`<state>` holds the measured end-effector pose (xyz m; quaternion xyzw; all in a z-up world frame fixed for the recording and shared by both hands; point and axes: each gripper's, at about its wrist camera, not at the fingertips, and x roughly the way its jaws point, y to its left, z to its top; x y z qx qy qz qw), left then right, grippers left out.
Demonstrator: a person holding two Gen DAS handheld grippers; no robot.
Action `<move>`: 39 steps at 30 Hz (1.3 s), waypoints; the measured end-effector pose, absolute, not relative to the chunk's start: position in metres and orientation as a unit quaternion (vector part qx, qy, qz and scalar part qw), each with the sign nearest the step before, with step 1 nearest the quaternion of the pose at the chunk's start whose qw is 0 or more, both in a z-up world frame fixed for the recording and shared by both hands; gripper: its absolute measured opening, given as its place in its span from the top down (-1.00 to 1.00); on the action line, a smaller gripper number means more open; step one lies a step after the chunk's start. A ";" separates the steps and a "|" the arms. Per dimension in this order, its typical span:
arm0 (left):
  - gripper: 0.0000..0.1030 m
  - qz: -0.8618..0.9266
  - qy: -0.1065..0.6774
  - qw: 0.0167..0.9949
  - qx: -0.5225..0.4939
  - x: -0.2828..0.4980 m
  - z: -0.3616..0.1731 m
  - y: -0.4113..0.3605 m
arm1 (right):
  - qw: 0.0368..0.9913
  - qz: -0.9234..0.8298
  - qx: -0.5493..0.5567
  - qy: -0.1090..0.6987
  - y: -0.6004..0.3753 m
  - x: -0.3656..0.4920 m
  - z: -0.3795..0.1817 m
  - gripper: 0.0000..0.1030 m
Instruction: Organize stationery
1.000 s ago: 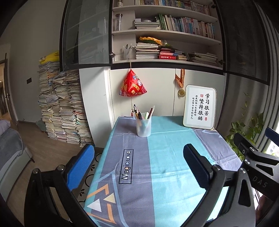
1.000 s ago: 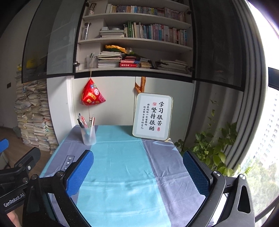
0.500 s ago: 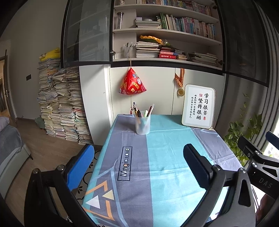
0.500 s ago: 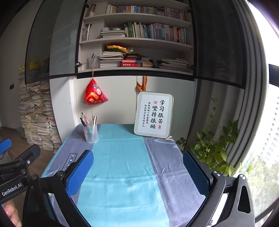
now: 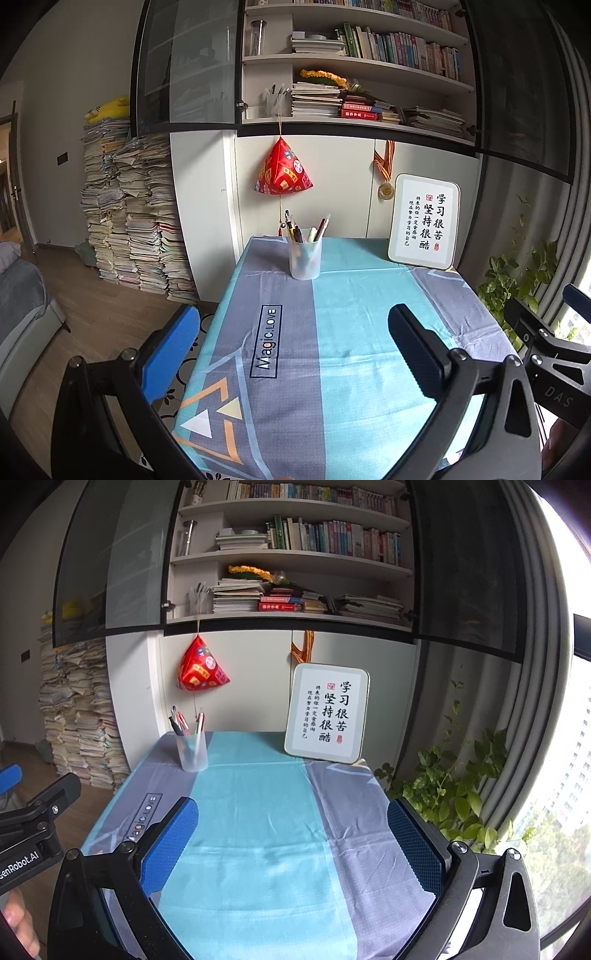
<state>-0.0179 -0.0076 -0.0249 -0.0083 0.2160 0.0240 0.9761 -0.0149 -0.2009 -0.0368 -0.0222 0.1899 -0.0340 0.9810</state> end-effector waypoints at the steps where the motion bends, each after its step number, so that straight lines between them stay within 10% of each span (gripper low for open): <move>1: -0.98 0.024 0.216 0.976 -0.008 -0.018 -0.025 -0.007 | 0.981 -0.034 -0.022 0.190 -0.201 -0.015 -0.037 -0.99; 39: -0.98 0.021 0.217 0.976 -0.004 -0.017 -0.026 -0.005 | 0.980 -0.031 -0.021 0.194 -0.200 -0.015 -0.039 -0.99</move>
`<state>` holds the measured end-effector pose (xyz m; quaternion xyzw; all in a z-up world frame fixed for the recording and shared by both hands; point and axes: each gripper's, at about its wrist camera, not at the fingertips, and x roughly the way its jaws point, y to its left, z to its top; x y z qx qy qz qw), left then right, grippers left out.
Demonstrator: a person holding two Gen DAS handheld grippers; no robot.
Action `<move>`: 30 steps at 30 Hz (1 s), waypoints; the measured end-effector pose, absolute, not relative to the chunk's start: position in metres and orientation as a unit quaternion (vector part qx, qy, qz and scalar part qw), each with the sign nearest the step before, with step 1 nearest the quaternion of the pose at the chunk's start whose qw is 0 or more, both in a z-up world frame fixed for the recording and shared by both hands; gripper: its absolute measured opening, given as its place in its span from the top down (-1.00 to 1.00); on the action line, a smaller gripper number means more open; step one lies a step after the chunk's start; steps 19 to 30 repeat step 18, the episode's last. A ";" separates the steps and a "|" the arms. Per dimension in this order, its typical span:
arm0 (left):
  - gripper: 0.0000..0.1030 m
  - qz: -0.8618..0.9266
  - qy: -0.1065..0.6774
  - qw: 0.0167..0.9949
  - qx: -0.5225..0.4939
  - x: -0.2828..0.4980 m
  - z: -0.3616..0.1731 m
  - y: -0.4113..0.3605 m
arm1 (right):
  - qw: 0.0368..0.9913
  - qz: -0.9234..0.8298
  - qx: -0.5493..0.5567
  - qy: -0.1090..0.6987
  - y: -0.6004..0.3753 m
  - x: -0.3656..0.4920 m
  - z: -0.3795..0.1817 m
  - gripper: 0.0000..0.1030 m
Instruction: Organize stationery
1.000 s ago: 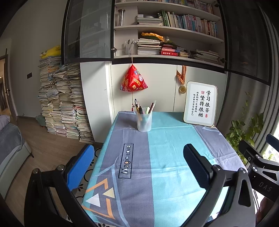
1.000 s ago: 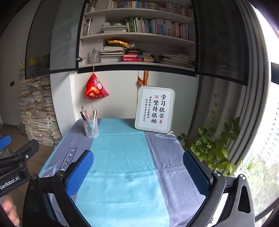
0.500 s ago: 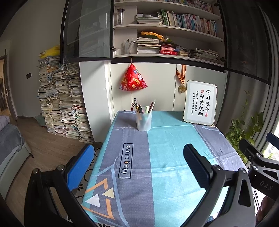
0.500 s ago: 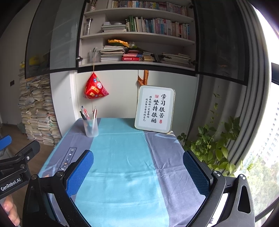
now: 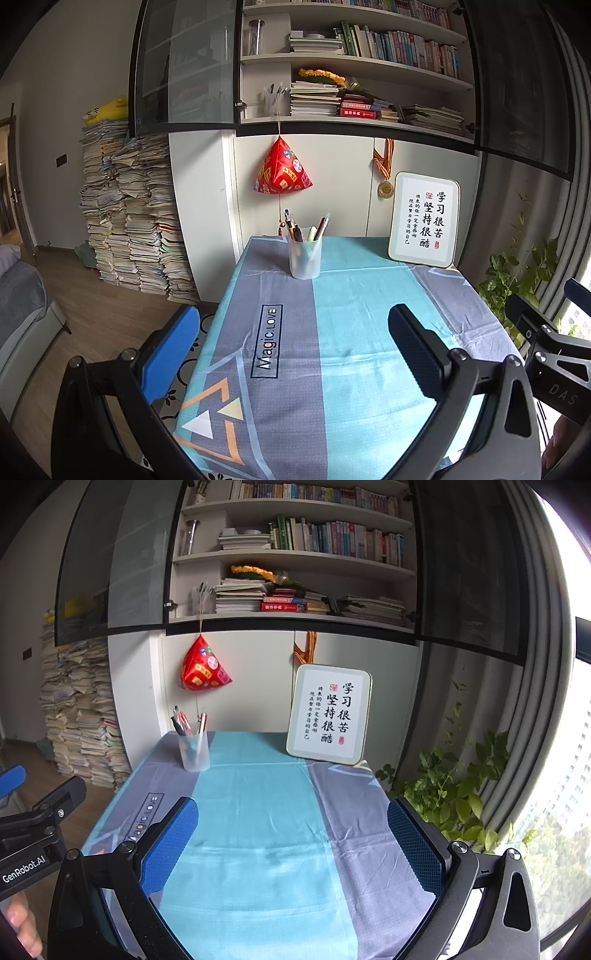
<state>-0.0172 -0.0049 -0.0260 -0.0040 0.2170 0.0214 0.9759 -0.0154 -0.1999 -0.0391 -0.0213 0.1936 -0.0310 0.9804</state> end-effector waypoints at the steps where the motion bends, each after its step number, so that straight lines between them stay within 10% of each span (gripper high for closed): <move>1: -0.98 0.021 0.217 0.976 -0.004 -0.017 -0.026 -0.005 | 0.980 -0.031 -0.022 0.193 -0.200 -0.016 -0.039 -0.99; 30: -0.98 0.018 0.219 0.975 -0.005 -0.017 -0.026 -0.006 | 0.980 -0.031 -0.023 0.194 -0.199 -0.014 -0.037 -0.99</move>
